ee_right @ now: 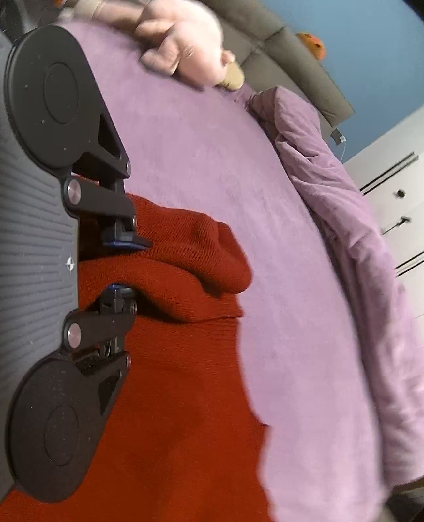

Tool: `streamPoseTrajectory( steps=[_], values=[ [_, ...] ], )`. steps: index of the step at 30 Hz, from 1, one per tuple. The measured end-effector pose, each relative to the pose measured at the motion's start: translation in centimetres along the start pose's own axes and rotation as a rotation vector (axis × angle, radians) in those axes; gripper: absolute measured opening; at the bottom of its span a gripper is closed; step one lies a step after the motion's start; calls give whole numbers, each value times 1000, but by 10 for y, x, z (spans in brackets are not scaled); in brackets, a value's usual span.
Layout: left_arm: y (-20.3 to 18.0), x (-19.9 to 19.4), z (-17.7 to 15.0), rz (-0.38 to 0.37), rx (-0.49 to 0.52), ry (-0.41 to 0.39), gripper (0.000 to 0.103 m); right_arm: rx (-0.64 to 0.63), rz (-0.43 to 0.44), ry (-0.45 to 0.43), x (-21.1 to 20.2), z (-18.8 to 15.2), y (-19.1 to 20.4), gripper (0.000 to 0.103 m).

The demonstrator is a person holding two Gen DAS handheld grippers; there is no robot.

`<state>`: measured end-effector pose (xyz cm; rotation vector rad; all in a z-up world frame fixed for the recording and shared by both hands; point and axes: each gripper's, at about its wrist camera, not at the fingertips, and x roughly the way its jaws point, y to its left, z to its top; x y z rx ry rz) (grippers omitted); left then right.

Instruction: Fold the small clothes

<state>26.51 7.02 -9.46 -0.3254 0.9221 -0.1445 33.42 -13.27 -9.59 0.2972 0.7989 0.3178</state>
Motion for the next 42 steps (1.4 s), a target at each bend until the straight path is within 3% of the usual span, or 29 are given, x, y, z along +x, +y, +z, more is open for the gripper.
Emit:
streamPoseTrajectory(
  steps=[5, 10, 12, 16, 17, 20, 24, 26, 30, 32, 33, 38, 40, 42],
  values=[
    [-14, -16, -2, -20, 38, -7, 37, -11, -42, -103, -39, -1, -4, 15],
    [-38, -21, -14, -113, 138, 13, 38, -8, -153, -174, -77, -11, -31, 15],
    [-48, -15, -20, -130, 179, 25, 39, 7, -181, -172, -83, -16, -44, 15],
    [-64, 3, -27, -169, 193, 73, 39, 92, -236, -82, -73, -30, -87, 17],
    [-67, 7, -28, -155, 199, 88, 39, 131, -241, -66, -74, -32, -97, 27],
    [-69, 9, -29, -139, 216, 85, 41, 205, -202, -132, -106, -40, -110, 33],
    [-65, 11, -31, -149, 170, 106, 41, 151, -73, -208, -152, -64, -103, 33],
    [-66, 13, -34, -138, 175, 103, 42, 131, 5, -179, -154, -73, -100, 33],
    [-75, 13, -38, -105, 196, 115, 42, 140, 16, -45, -125, -82, -102, 31],
    [-79, 12, -39, -86, 218, 113, 43, 124, 17, -47, -120, -78, -98, 10],
    [-79, 11, -39, -83, 220, 112, 43, 117, 16, -53, -122, -74, -96, 10],
    [-85, 12, -37, -32, 212, 102, 42, 379, 174, -147, -144, -69, -122, 8],
    [-86, 12, -38, -10, 214, 95, 42, 425, 131, -163, -148, -72, -134, 8],
    [-86, 15, -39, 6, 218, 107, 43, 349, -34, -121, -145, -77, -137, 7]
  ],
)
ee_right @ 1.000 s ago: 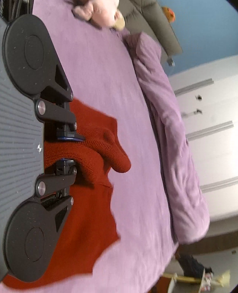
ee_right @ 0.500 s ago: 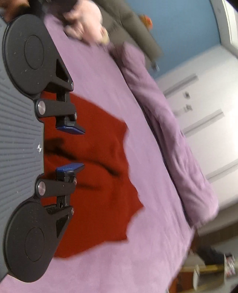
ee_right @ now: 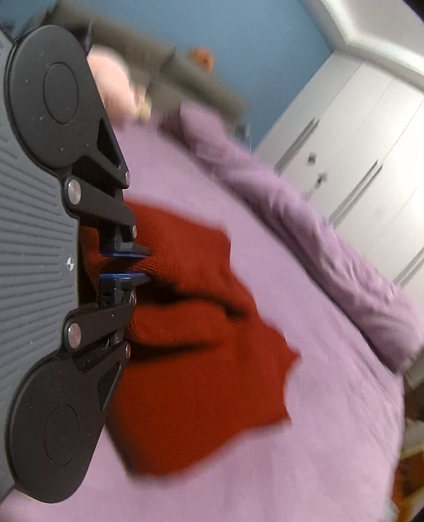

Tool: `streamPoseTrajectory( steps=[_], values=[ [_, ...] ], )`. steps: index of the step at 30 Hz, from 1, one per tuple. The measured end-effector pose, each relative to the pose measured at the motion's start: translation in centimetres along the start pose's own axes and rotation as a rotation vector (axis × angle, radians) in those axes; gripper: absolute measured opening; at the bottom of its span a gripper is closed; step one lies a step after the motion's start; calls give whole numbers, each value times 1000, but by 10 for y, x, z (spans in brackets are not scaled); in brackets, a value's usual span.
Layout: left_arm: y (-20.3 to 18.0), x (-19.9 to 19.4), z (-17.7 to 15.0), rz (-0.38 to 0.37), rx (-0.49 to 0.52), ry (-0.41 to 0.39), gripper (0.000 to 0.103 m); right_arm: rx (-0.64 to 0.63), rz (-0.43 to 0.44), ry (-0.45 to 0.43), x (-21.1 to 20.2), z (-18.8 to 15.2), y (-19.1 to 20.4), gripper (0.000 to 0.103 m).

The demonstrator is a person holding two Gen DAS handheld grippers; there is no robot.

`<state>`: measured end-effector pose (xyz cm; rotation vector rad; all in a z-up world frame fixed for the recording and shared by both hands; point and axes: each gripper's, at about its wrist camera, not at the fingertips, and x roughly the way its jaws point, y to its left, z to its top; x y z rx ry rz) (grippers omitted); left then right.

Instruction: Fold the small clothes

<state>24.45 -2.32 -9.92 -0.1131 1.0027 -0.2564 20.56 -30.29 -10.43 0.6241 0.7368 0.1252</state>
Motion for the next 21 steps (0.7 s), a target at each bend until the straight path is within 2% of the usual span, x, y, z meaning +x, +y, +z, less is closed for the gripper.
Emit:
streamPoseTrajectory(
  steps=[1, 3, 5, 6, 8, 10, 12, 16, 19, 21],
  values=[
    [1, 2, 0, -3, -9, 9, 43, -27, -54, 27, 7, -3, 1, 7],
    [3, 6, -1, -13, -32, 24, 41, -57, -64, 79, 17, -8, -2, 7],
    [6, 7, 0, -16, -36, 24, 41, -102, -55, 84, 15, -4, 4, 13],
    [6, 5, -1, -19, -35, 18, 41, -88, -25, 70, 10, 2, 4, 17],
    [7, 4, 0, -23, -32, 4, 41, -44, -6, 21, 5, 14, -2, 38],
    [6, 5, -1, -20, -32, 1, 41, -11, -18, -14, 7, 27, -8, 45],
    [6, 6, -2, -19, -37, 4, 41, 22, 12, 6, 21, 37, -15, 53],
    [2, 8, -3, -5, -38, 9, 41, 152, 119, 107, 68, 49, -26, 54],
    [-1, 10, -2, 6, -26, 11, 41, 111, 172, 129, 83, 50, -9, 57],
    [-2, 12, -1, 13, -22, 14, 41, 61, 169, 151, 92, 47, 2, 57]
  ],
)
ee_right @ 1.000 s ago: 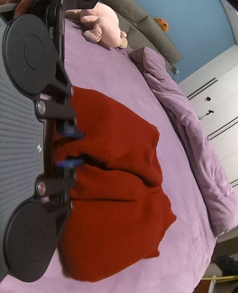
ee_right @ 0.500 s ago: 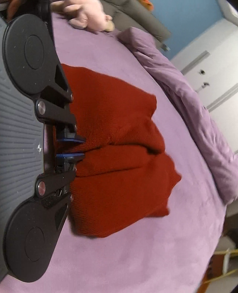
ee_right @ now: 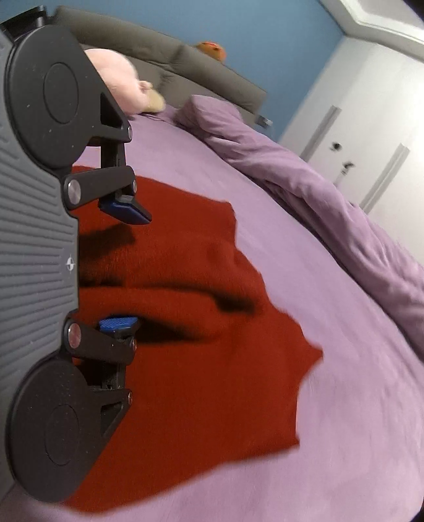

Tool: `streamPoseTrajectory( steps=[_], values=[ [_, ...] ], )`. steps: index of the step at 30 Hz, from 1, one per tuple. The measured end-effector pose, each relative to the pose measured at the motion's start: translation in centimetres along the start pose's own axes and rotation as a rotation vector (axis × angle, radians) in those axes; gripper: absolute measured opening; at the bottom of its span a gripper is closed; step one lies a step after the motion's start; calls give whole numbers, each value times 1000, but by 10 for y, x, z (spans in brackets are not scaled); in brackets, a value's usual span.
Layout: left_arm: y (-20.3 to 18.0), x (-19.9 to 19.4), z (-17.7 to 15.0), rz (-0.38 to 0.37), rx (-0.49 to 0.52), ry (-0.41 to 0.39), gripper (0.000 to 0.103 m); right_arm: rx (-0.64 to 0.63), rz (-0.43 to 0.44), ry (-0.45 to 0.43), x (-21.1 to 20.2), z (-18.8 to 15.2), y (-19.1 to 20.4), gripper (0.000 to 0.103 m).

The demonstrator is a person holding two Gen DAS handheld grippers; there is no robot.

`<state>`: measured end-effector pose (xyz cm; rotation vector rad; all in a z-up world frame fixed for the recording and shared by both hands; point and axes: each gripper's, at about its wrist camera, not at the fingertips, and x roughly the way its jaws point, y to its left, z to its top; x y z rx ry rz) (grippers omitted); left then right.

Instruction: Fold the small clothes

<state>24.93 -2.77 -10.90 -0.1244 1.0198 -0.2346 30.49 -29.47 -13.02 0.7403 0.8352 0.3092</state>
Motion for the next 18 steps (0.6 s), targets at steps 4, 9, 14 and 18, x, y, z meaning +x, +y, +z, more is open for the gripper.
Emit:
streamPoseTrajectory(
  steps=[4, 9, 14, 18],
  values=[
    [-2, 1, 0, 5, -7, 0, 41, -79, -81, 10, 15, -6, 9, 26],
    [-3, 1, 0, 7, -16, 3, 42, -288, -178, -93, -6, -12, 48, 19],
    [-5, -1, 2, 2, -18, -8, 44, -486, -301, -176, -28, -10, 82, 19],
    [-11, -4, 3, -8, -8, -24, 47, -609, -406, -218, -38, -13, 90, 19]
  ],
)
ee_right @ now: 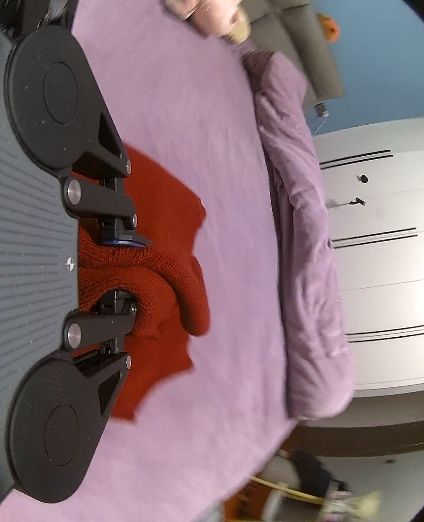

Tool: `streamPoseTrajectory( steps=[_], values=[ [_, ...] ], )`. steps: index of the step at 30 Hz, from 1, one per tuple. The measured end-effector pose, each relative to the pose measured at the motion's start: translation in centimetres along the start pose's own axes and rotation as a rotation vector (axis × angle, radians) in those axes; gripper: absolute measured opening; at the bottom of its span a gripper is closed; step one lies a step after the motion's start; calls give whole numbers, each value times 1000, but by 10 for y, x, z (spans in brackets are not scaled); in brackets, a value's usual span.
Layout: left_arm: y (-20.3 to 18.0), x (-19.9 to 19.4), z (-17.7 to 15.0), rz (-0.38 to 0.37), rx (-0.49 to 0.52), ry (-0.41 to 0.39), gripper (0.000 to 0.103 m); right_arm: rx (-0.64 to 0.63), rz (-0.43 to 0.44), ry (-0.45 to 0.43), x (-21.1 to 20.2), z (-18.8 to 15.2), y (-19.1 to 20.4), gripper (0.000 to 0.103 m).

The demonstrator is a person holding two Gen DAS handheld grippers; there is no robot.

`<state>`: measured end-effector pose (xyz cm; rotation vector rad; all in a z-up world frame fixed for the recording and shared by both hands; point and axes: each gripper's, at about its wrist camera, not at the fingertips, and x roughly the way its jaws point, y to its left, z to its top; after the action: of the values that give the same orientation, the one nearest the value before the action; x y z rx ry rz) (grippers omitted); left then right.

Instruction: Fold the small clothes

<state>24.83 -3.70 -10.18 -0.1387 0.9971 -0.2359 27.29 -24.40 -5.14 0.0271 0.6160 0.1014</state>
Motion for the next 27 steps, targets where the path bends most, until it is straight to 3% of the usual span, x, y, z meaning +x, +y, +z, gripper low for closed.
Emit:
streamPoseTrajectory(
  steps=[7, 18, 21, 22, 25, 27],
  values=[
    [-13, -4, 3, -27, 37, -6, 49, -43, -119, 6, 3, -10, -15, 18],
    [-21, 7, 3, -9, 62, 25, 49, -5, -172, 84, 25, -37, -42, 19],
    [-22, 8, 0, -4, 59, 31, 49, 77, -151, 86, 21, -42, -56, 29],
    [-22, 7, -1, -1, 63, 30, 49, 127, -143, 79, 13, -42, -62, 37],
    [-24, 4, -1, -7, 74, 23, 47, 328, -109, 44, -22, -56, -84, 48],
    [-28, 3, -2, -26, 83, 14, 47, 497, -65, 19, -52, -78, -96, 48]
  ],
)
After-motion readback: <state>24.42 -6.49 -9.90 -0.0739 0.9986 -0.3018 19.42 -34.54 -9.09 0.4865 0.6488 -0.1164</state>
